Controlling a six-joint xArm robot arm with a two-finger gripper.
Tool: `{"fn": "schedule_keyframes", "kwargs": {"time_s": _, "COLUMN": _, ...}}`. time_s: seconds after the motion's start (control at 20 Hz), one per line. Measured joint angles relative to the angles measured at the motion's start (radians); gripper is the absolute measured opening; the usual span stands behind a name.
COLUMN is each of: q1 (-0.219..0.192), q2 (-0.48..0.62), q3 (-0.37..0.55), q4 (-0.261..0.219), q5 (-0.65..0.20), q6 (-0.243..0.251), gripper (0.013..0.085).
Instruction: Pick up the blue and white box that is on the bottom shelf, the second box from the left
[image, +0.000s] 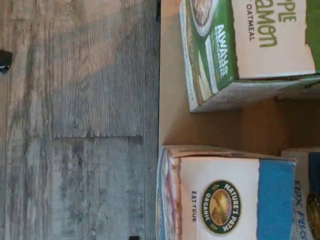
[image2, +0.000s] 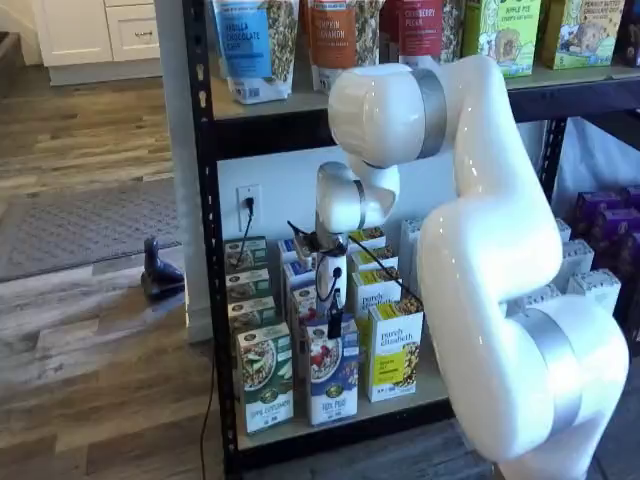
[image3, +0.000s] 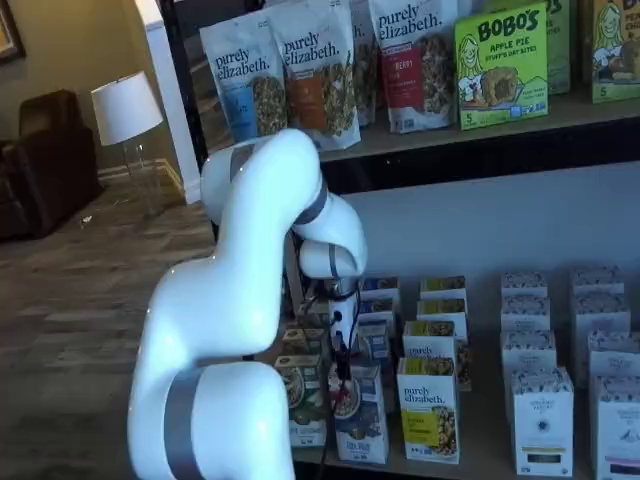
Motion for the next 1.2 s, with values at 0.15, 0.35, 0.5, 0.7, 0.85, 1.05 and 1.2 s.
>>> {"fn": "schedule_keyframes", "kwargs": {"time_s": 0.15, "q1": -0.001, "q2": 0.028, "q3": -0.026, "q4": -0.008, "q5": 0.002, "q6": 0.006, "gripper": 0.0850}}
{"fn": "schedule_keyframes", "kwargs": {"time_s": 0.35, "q1": 0.001, "q2": 0.059, "q3": -0.056, "q4": -0.026, "q5": 0.007, "q6": 0.022, "gripper": 0.0850}}
{"fn": "schedule_keyframes", "kwargs": {"time_s": 0.5, "q1": 0.003, "q2": 0.086, "q3": -0.081, "q4": -0.039, "q5": 0.012, "q6": 0.035, "gripper": 0.0850}}
{"fn": "schedule_keyframes", "kwargs": {"time_s": 0.7, "q1": 0.007, "q2": 0.120, "q3": -0.111, "q4": -0.065, "q5": 0.014, "q6": 0.060, "gripper": 0.0850}}
{"fn": "schedule_keyframes", "kwargs": {"time_s": 0.85, "q1": 0.010, "q2": 0.140, "q3": -0.122, "q4": -0.081, "q5": 0.011, "q6": 0.076, "gripper": 0.0850}}
{"fn": "schedule_keyframes", "kwargs": {"time_s": 1.05, "q1": 0.012, "q2": 0.162, "q3": -0.131, "q4": -0.093, "q5": 0.000, "q6": 0.088, "gripper": 0.0850}}
{"fn": "schedule_keyframes", "kwargs": {"time_s": 1.2, "q1": 0.012, "q2": 0.171, "q3": -0.136, "q4": -0.097, "q5": -0.004, "q6": 0.091, "gripper": 0.0850}}
